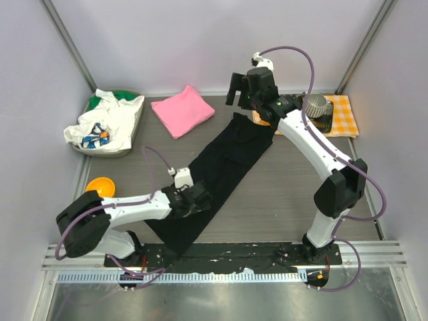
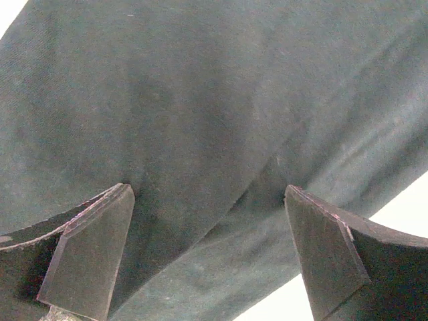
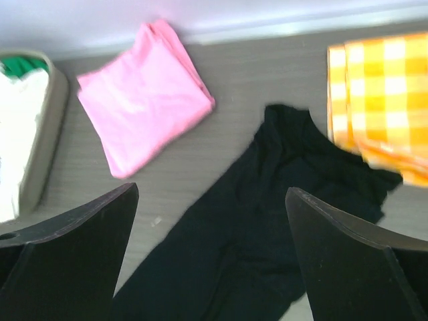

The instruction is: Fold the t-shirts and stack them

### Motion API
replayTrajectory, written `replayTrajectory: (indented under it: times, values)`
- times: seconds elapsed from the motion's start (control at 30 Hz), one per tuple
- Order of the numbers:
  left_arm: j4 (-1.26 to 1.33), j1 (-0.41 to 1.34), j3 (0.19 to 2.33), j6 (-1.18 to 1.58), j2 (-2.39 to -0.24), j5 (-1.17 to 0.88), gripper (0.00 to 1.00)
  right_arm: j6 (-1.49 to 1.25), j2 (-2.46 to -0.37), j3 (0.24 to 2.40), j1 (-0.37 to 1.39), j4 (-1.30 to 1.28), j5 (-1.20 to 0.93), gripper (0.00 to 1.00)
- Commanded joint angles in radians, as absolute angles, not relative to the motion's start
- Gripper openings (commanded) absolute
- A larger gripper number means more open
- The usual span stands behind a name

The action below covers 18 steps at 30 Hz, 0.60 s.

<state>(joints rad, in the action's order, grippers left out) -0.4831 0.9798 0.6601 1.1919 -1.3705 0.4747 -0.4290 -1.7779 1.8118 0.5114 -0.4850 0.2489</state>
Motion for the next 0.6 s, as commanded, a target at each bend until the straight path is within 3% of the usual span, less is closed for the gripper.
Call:
replayTrajectory:
  times: [0.0, 0.37, 0.57]
  values:
    - [-0.459, 1.159, 0.681, 1.451, -1.500, 0.342, 1.00, -0.440, -1.726, 1.646, 0.523, -0.563, 0.258, 0.99]
    - [-0.468, 1.442, 1.199, 1.411, -1.897, 0.328, 1.00, -0.443, -1.678, 1.393, 0.522, -0.459, 0.284, 0.99]
    - [-0.526, 1.462, 1.382, 1.345, -1.911, 0.322, 1.00, -0.420, -1.781, 1.406, 0.514, -0.388, 0.269, 1.00]
